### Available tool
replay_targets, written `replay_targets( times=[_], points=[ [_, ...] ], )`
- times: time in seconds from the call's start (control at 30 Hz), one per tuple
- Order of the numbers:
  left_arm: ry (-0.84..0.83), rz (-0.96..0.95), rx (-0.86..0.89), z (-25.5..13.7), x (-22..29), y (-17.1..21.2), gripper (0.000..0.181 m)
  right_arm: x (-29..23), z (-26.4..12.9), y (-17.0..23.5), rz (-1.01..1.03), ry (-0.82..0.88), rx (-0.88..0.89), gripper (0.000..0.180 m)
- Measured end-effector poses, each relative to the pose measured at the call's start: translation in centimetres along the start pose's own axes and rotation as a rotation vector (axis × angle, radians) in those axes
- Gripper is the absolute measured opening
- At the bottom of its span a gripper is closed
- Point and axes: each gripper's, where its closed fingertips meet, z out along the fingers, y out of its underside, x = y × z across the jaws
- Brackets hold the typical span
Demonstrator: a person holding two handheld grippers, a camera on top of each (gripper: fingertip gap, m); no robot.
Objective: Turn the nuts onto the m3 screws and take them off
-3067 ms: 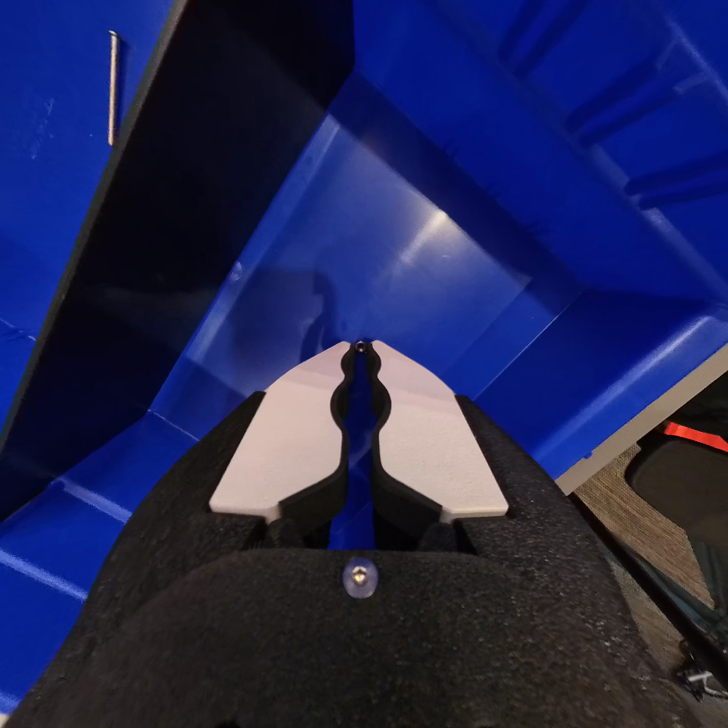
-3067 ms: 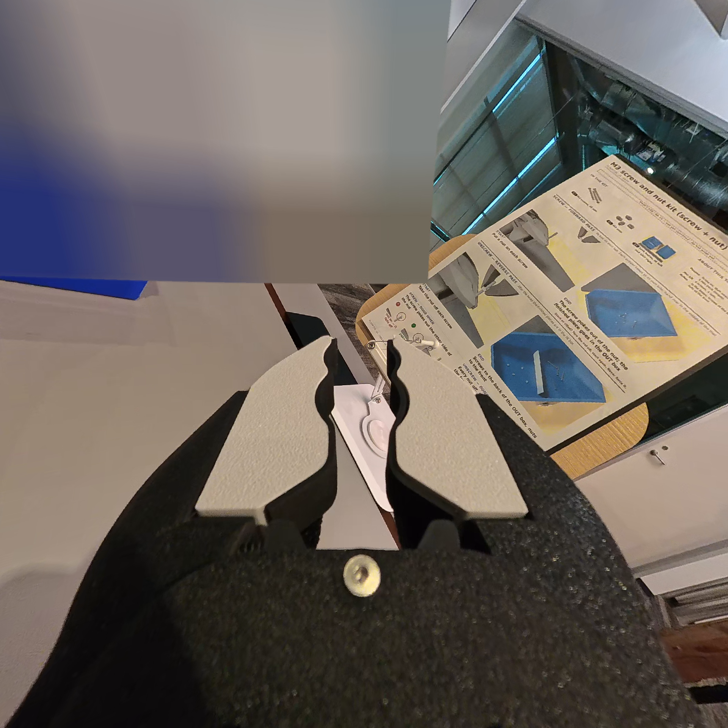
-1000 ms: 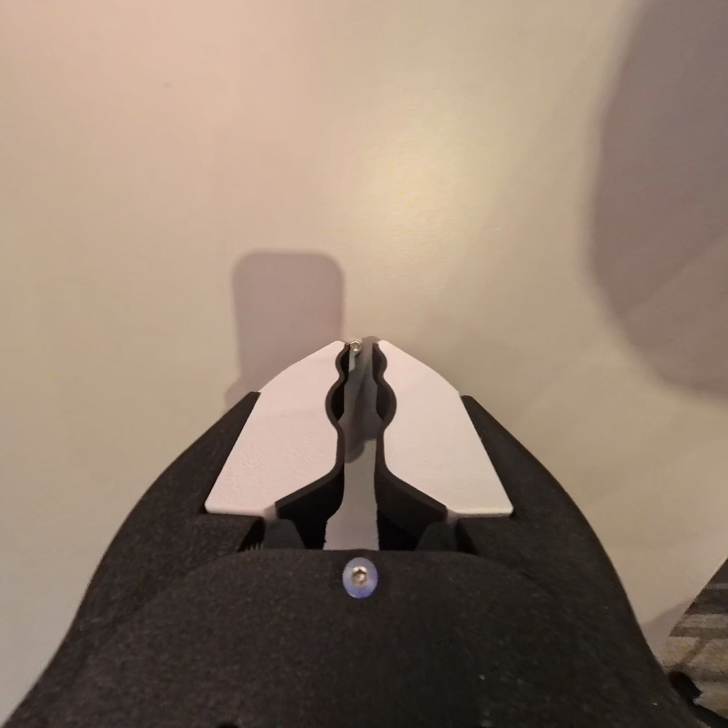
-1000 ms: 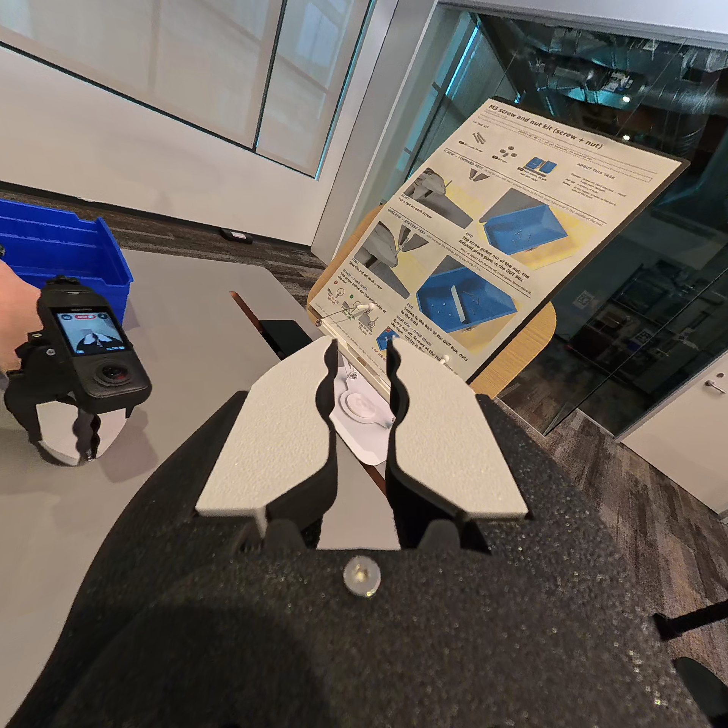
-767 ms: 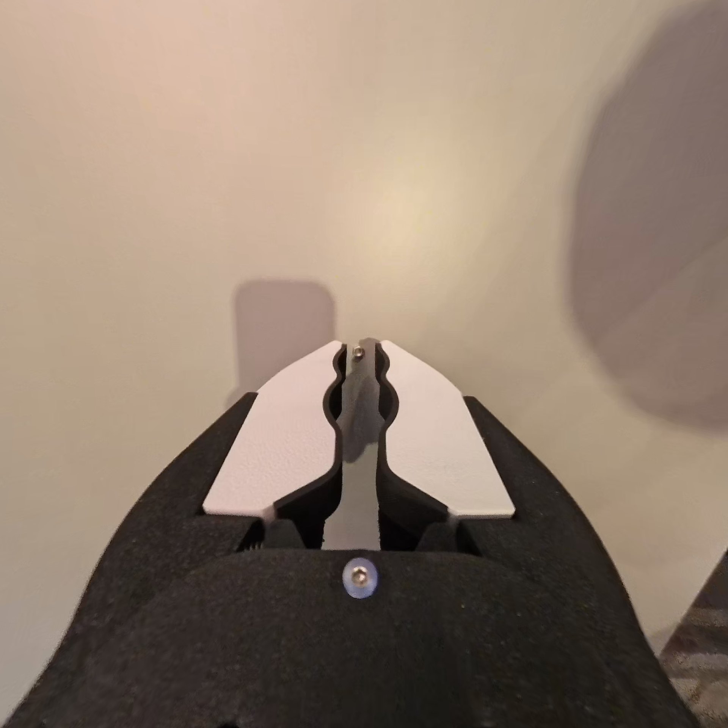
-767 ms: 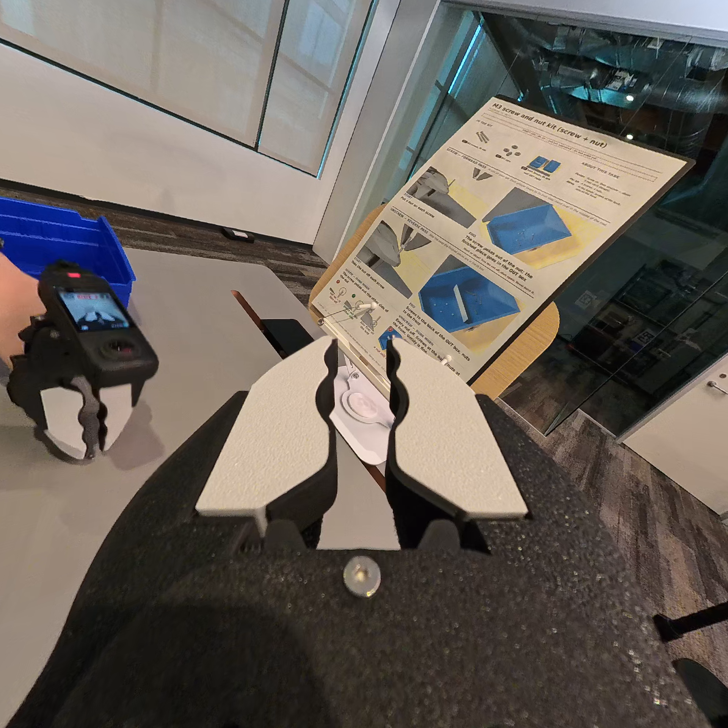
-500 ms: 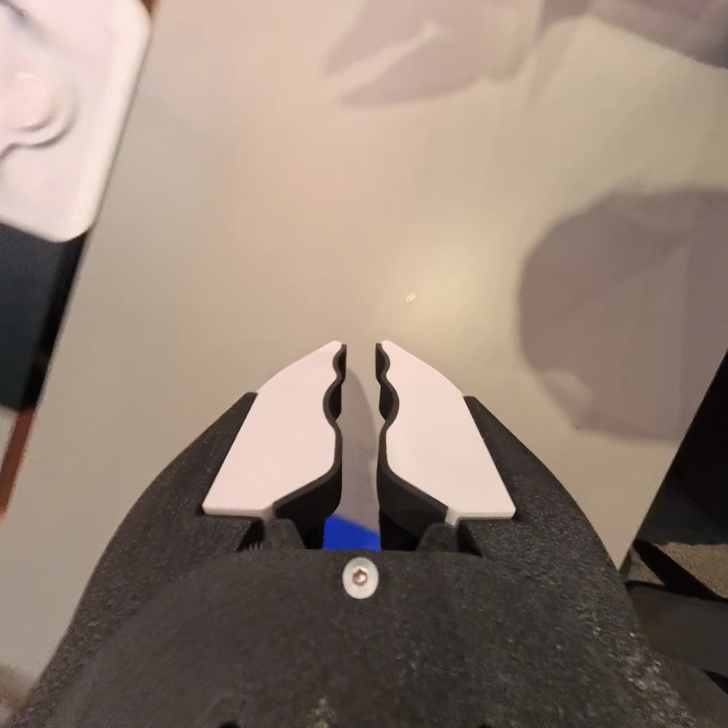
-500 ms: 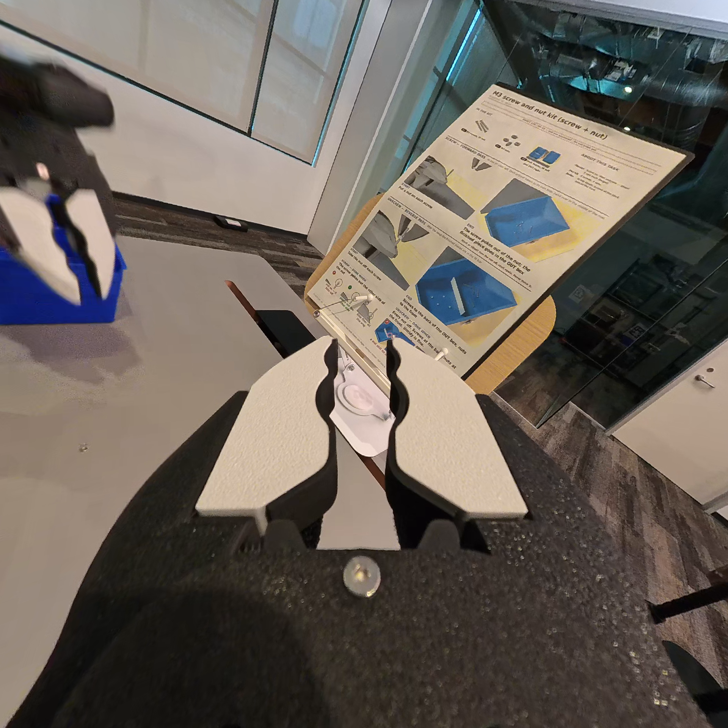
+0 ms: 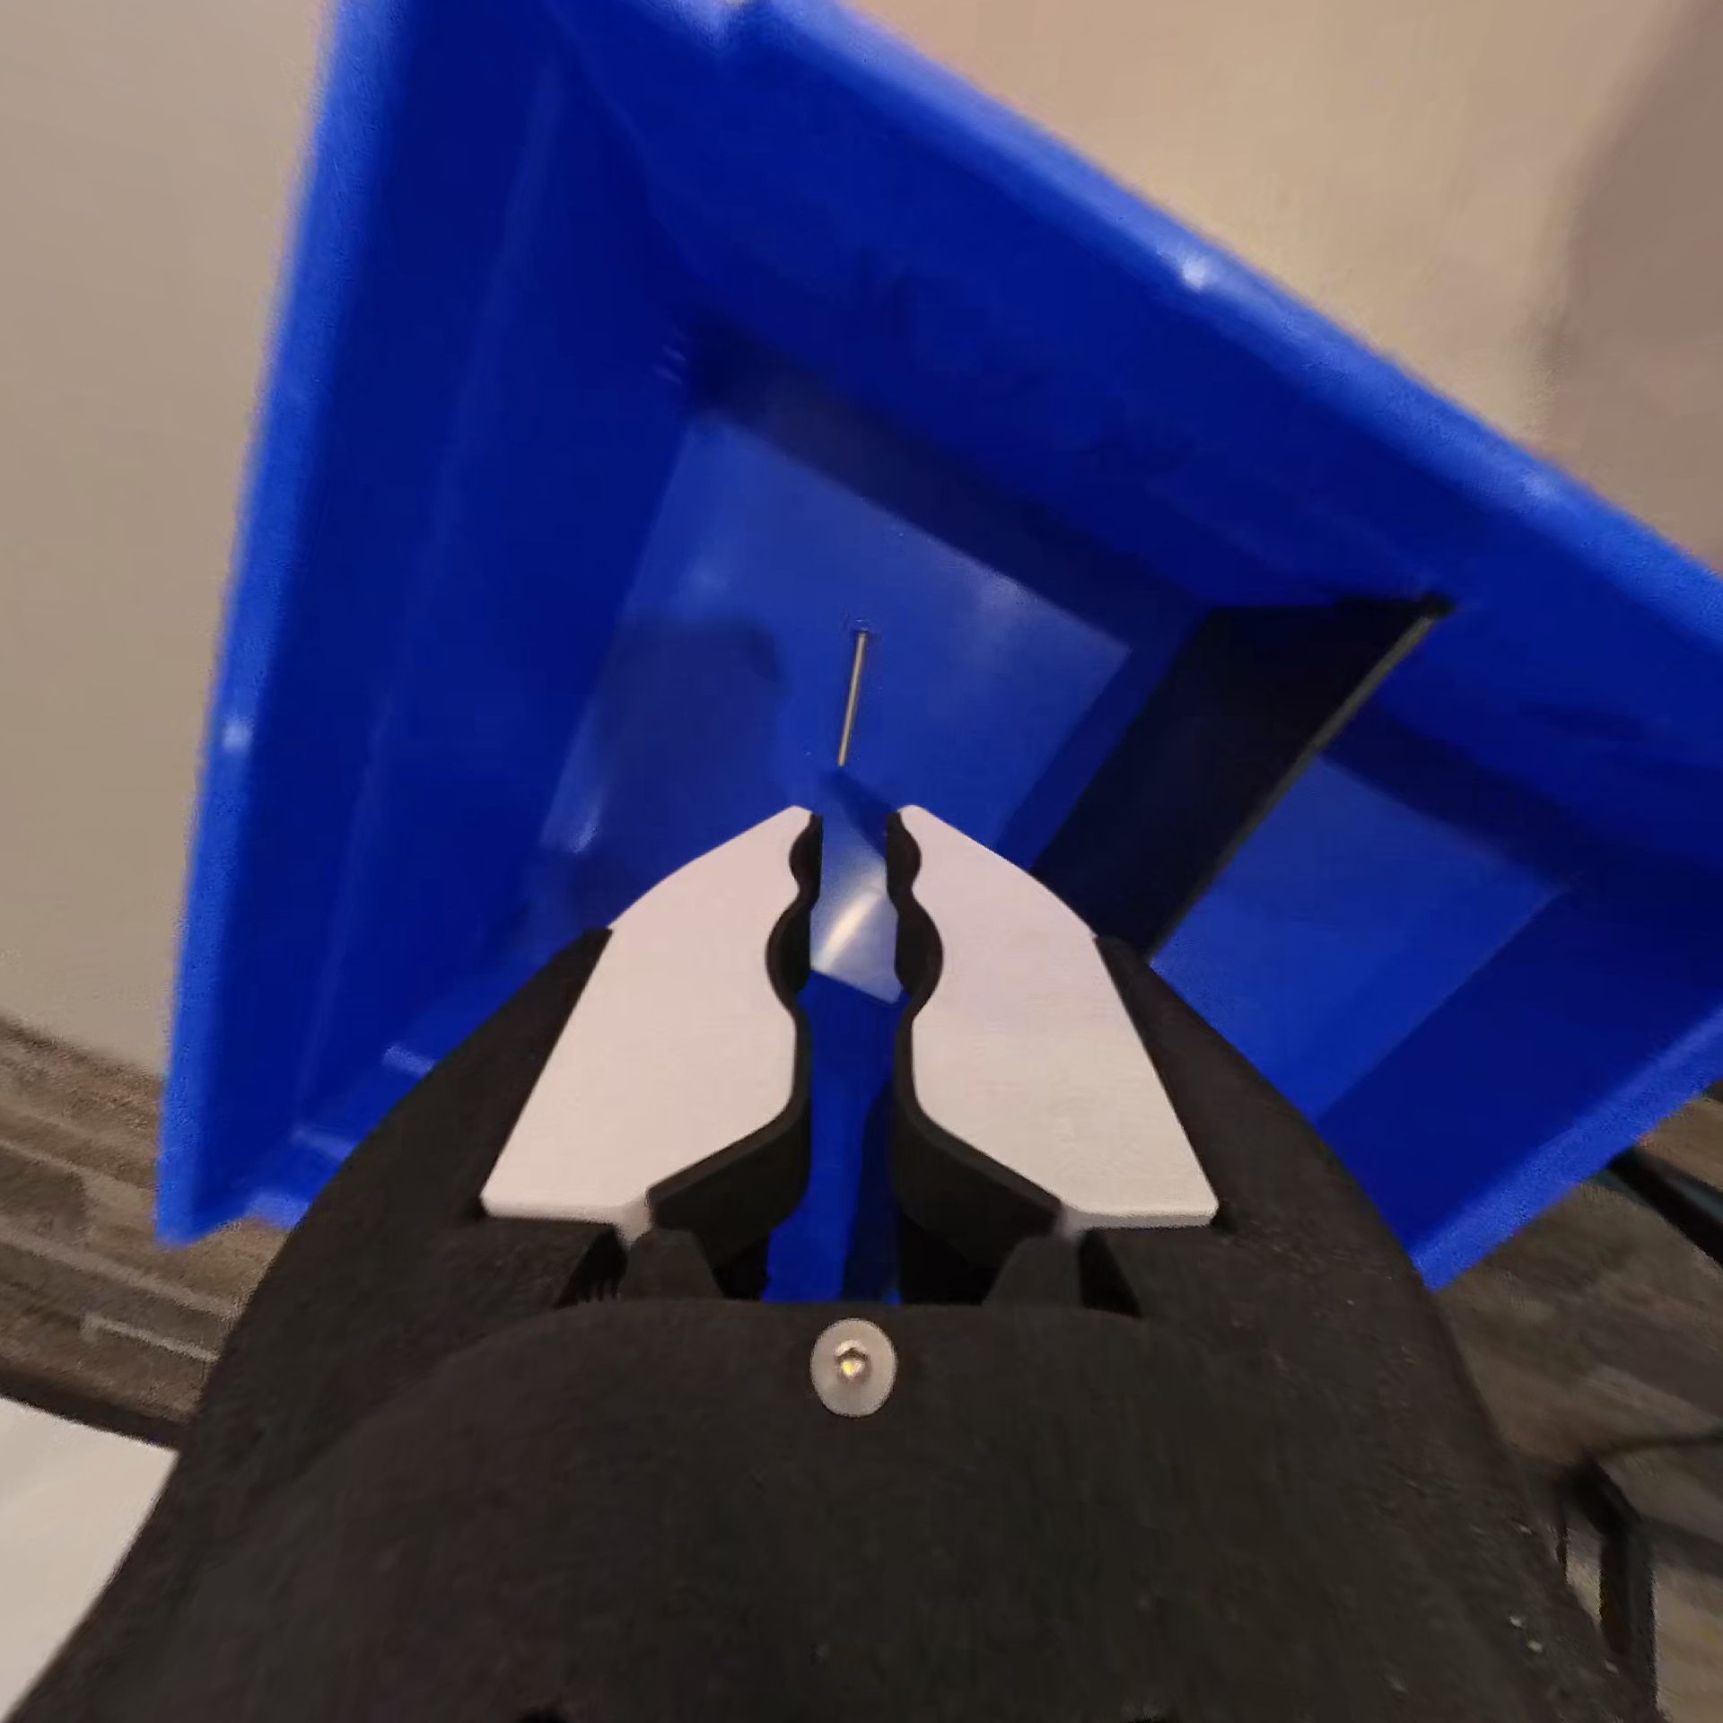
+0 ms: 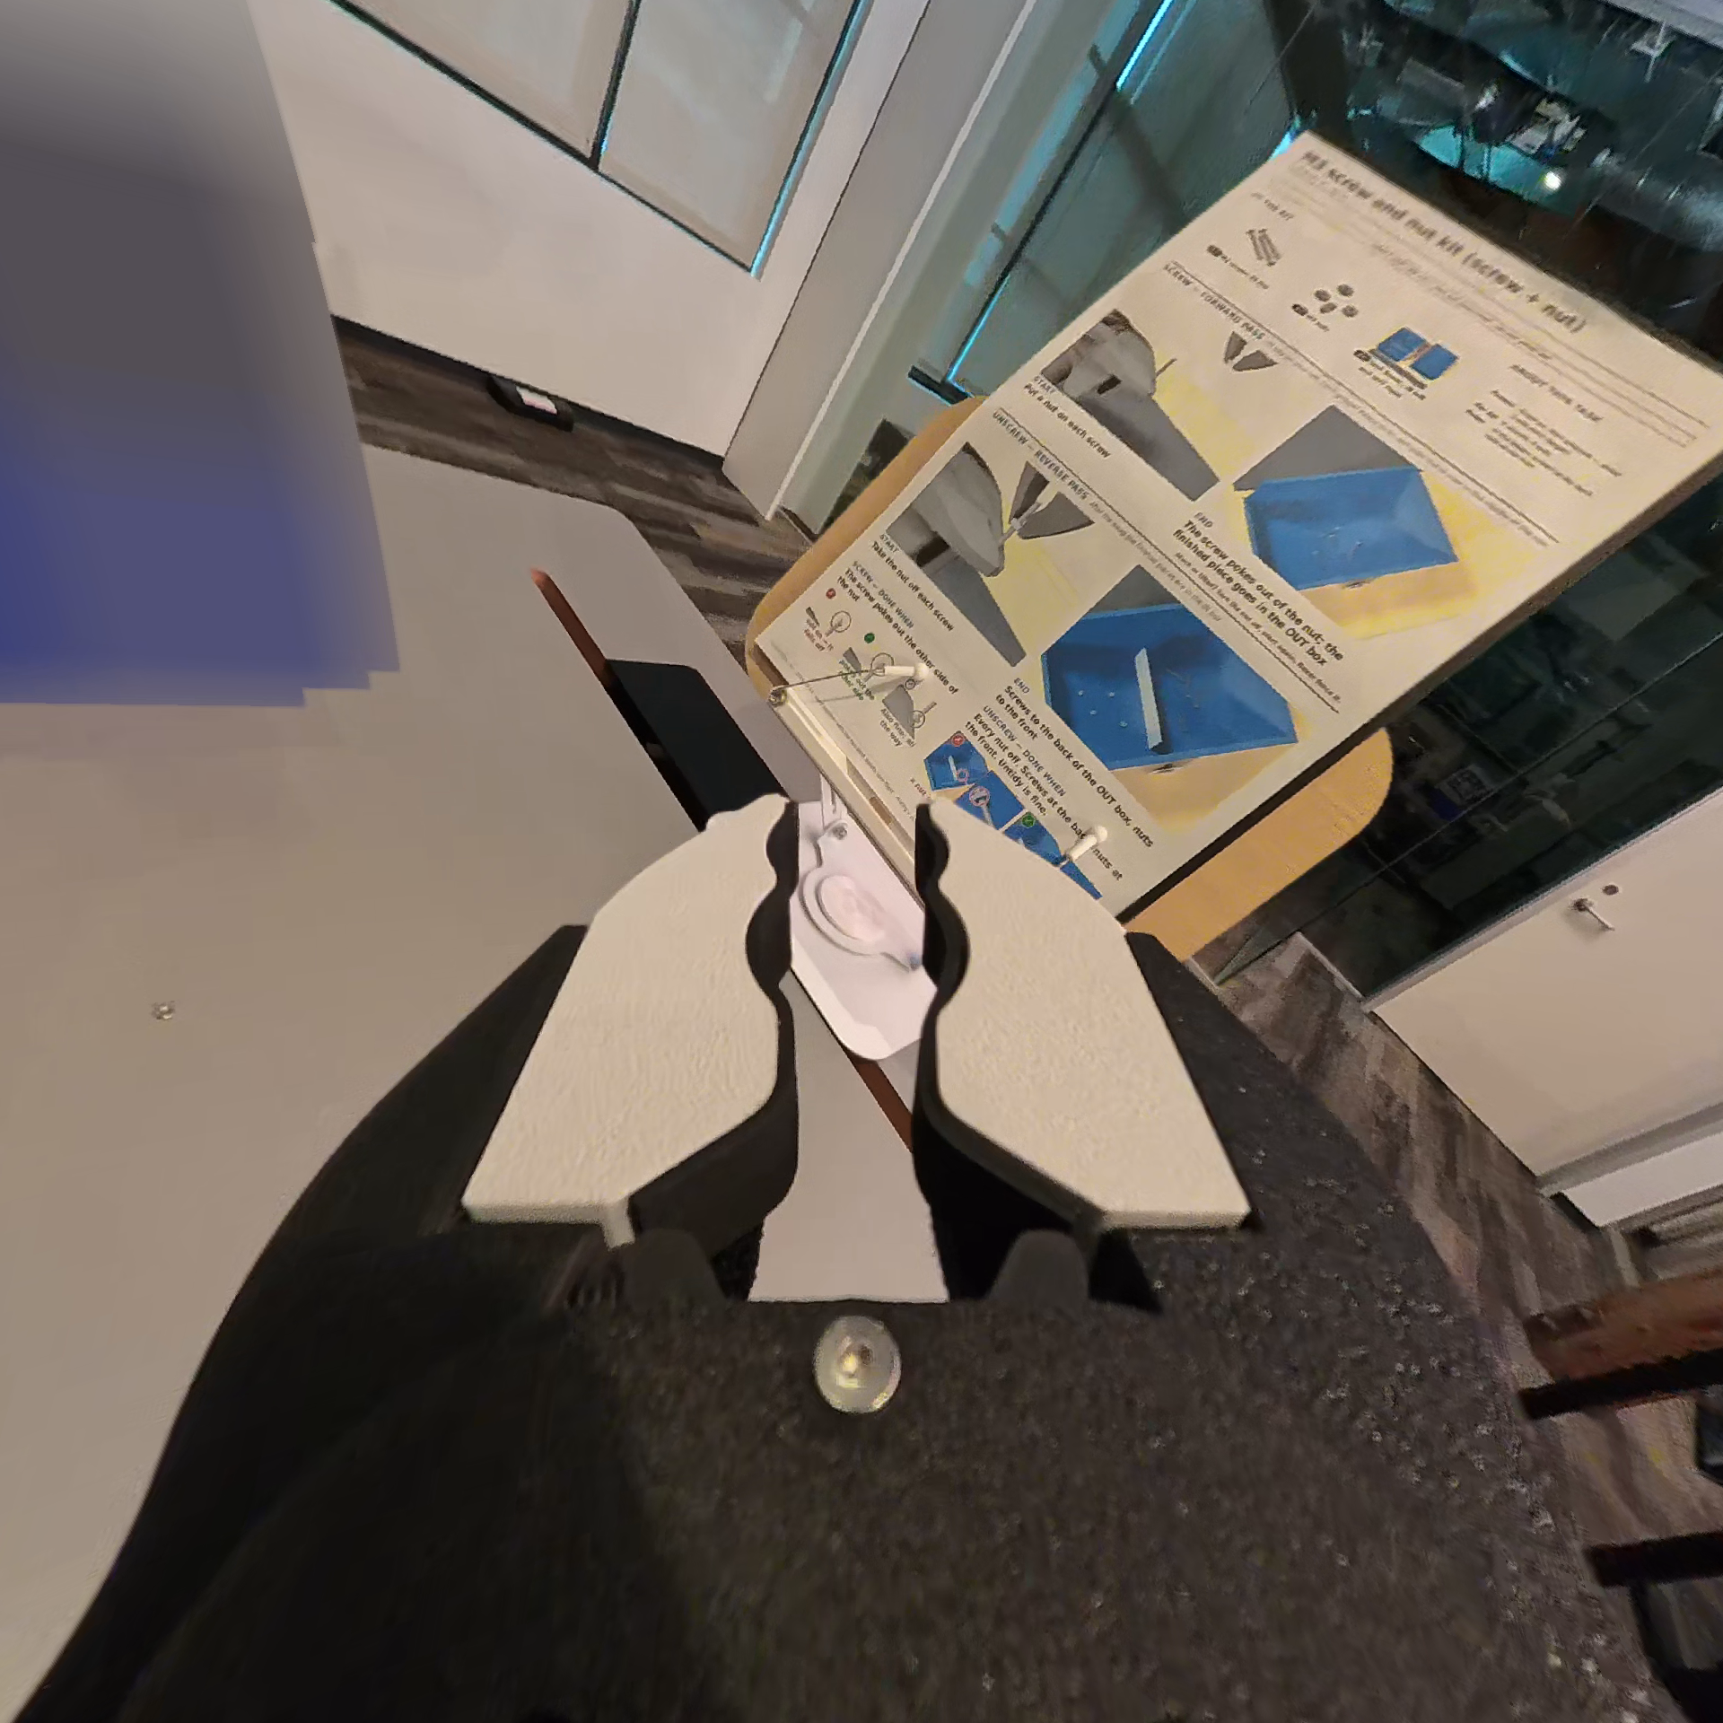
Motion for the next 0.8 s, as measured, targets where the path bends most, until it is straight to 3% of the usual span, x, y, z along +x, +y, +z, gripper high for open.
replay_targets(
  times=[0.23, 0.53, 0.8],
  points=[
    [0.086, 0.035, -0.015, 4.9, 0.3, 0.2, 0.013, -0.5, 1.1, -1.0, -0.004, 0.026, 0.067, 0.023],
    [0.063, 0.035, 0.04, 4.4, -1.0, -0.8, 0.011, -0.6, 1.1, -0.6, -0.013, 0.019, 0.047, 0.022],
    [-0.116, -0.112, 0.049, 3.0, -6.0, 0.3, 0.01, -0.7, 1.2, -0.3, -0.024, 0.007, 0.03, 0.022]
  ],
)
